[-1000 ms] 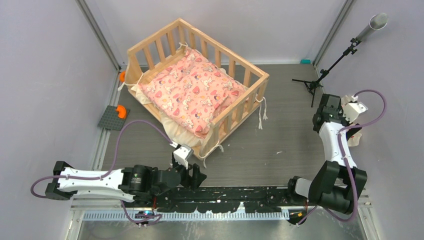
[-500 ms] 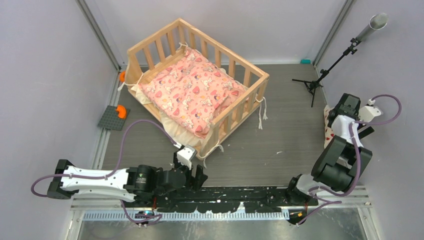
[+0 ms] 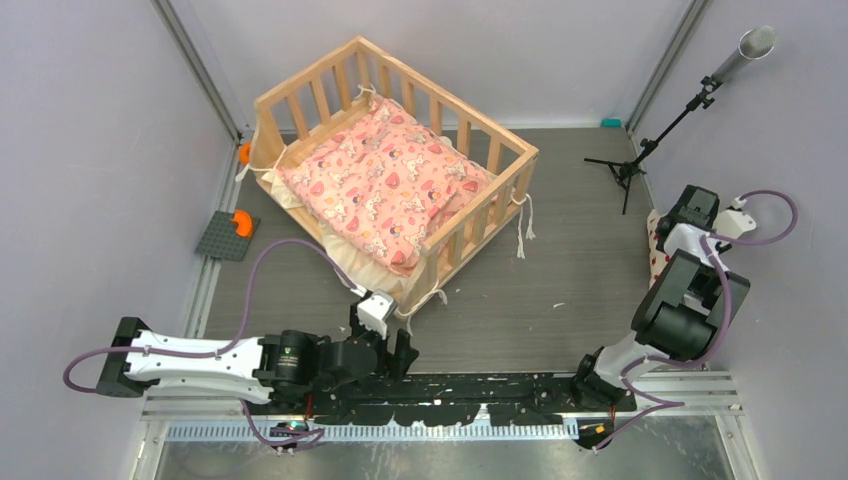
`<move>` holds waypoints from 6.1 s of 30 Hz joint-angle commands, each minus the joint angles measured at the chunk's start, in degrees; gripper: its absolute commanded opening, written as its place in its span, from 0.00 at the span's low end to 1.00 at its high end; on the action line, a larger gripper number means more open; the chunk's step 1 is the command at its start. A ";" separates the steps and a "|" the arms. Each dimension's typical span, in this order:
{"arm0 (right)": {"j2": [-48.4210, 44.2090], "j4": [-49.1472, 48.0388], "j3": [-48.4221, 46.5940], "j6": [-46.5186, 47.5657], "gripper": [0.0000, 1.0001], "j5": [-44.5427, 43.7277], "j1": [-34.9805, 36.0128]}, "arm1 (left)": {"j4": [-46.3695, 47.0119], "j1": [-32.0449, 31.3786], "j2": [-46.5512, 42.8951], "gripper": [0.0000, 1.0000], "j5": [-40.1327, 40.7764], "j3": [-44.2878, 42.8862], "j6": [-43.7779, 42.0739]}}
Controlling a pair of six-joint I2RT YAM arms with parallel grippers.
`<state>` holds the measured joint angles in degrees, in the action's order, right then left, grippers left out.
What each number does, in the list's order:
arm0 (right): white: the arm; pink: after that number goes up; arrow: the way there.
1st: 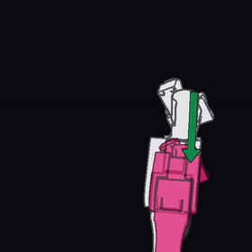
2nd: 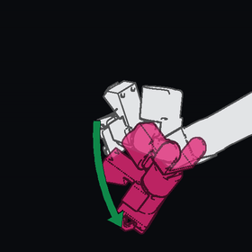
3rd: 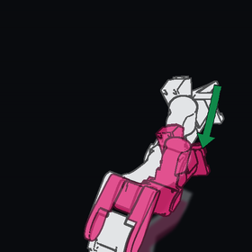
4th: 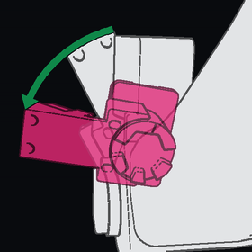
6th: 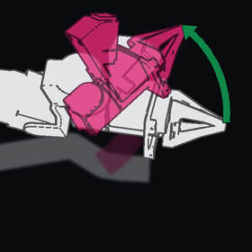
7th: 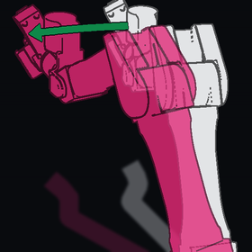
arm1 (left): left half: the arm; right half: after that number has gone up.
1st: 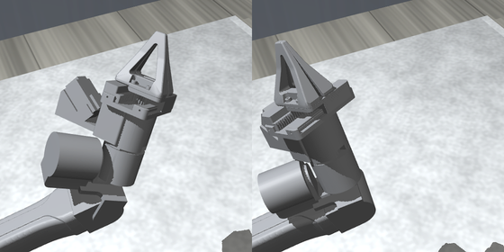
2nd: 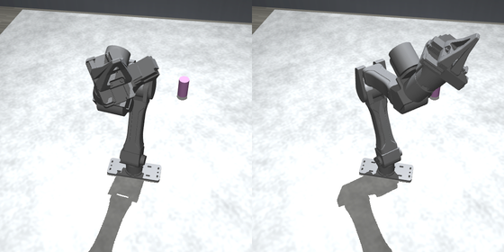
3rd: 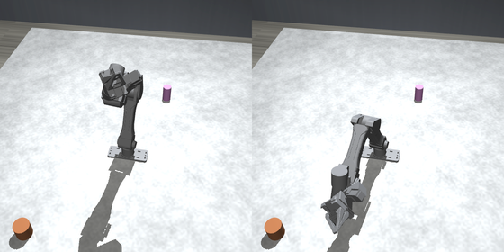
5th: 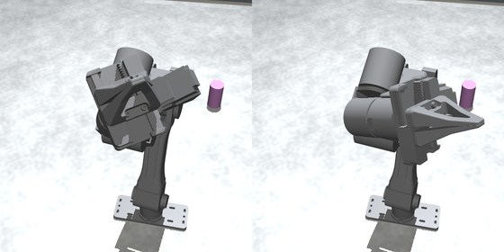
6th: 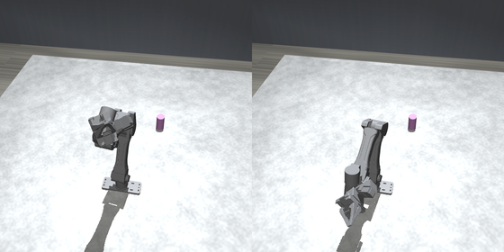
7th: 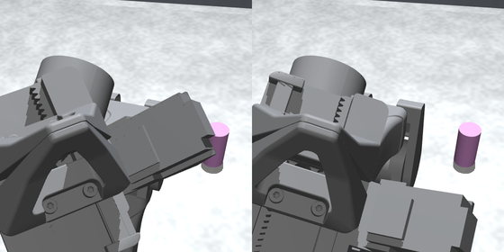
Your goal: Set up the pet bed
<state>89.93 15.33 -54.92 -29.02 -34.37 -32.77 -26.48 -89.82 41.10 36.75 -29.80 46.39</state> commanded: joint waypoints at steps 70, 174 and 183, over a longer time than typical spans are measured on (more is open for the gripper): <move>-14.79 35.68 -54.68 24.83 0.01 76.44 62.83 | -23.23 46.30 39.98 1.00 -64.06 -90.42 -54.54; -38.43 32.99 -28.10 24.79 0.64 42.63 63.00 | 12.25 64.95 67.04 0.00 -98.14 -62.10 -26.00; -38.53 33.31 -27.88 24.87 0.64 42.98 62.95 | 8.49 64.99 69.56 0.32 -92.84 -59.68 -31.45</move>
<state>52.23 50.61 -82.59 -3.60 7.79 30.04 -16.99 -24.69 111.83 -58.43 -88.47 18.59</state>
